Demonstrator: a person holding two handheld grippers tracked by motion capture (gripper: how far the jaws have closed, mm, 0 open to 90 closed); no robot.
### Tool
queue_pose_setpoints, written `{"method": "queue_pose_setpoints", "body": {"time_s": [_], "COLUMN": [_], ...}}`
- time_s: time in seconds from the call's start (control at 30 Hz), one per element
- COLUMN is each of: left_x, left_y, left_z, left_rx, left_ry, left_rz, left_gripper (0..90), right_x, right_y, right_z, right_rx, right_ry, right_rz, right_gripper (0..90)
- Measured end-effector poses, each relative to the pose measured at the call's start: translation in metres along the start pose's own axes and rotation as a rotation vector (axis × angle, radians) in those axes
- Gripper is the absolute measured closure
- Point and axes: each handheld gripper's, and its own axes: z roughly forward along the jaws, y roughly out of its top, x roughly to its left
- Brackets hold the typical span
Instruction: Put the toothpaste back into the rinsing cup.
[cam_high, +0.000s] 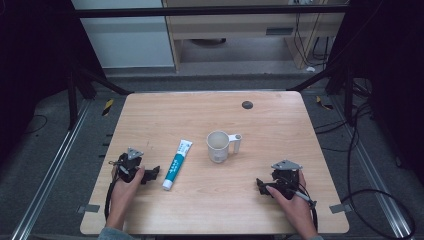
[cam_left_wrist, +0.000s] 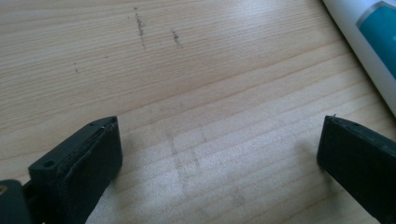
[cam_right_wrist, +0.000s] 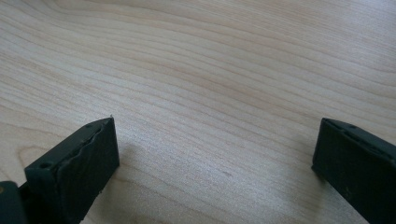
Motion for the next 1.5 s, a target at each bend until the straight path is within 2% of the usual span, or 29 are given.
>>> {"method": "queue_pose_setpoints", "body": {"time_s": [0.07,0.17,0.27,0.4,0.5,0.6,0.8,0.93,1.2,1.5], "left_x": [0.000,-0.001,-0.002,-0.002,-0.001,0.000,0.007,0.008,0.002,-0.017], "left_y": [0.002,0.008,0.010,0.009,0.009,0.010,0.012,0.013,0.021,0.032], "left_z": [-0.008,-0.023,-0.035,-0.042,-0.052,-0.056,-0.068,-0.072,-0.084,-0.091], "left_rx": [-0.020,-0.072,-0.087,-0.081,-0.085,-0.075,-0.059,-0.056,-0.056,-0.053], "left_ry": [-0.006,0.017,0.026,0.019,-0.002,0.003,0.024,0.015,0.013,-0.016], "left_rz": [-0.012,-0.022,-0.019,-0.022,-0.040,-0.035,-0.054,-0.055,-0.038,0.005], "left_gripper": [5.5,3.3,3.6,4.0,5.5,5.5,6.1,6.1,6.1,7.7], "right_x": [0.000,0.000,0.000,0.000,0.000,0.000,0.000,0.000,0.000,0.000], "right_y": [0.000,0.000,0.000,0.000,0.000,0.000,0.000,0.000,0.000,0.000], "right_z": [0.000,0.000,0.000,0.000,0.000,0.000,0.000,0.000,0.000,0.000], "right_rx": [0.000,0.000,0.000,0.001,0.000,0.000,0.000,0.000,0.000,0.000], "right_ry": [0.000,0.000,0.000,0.000,0.000,0.000,0.001,0.000,0.000,0.000], "right_rz": [0.000,0.000,0.000,0.000,0.000,-0.001,0.000,0.000,0.000,-0.001], "right_gripper": [0.6,0.6,0.6,0.6,0.6,0.6,0.6,0.6,0.6,0.6]}}
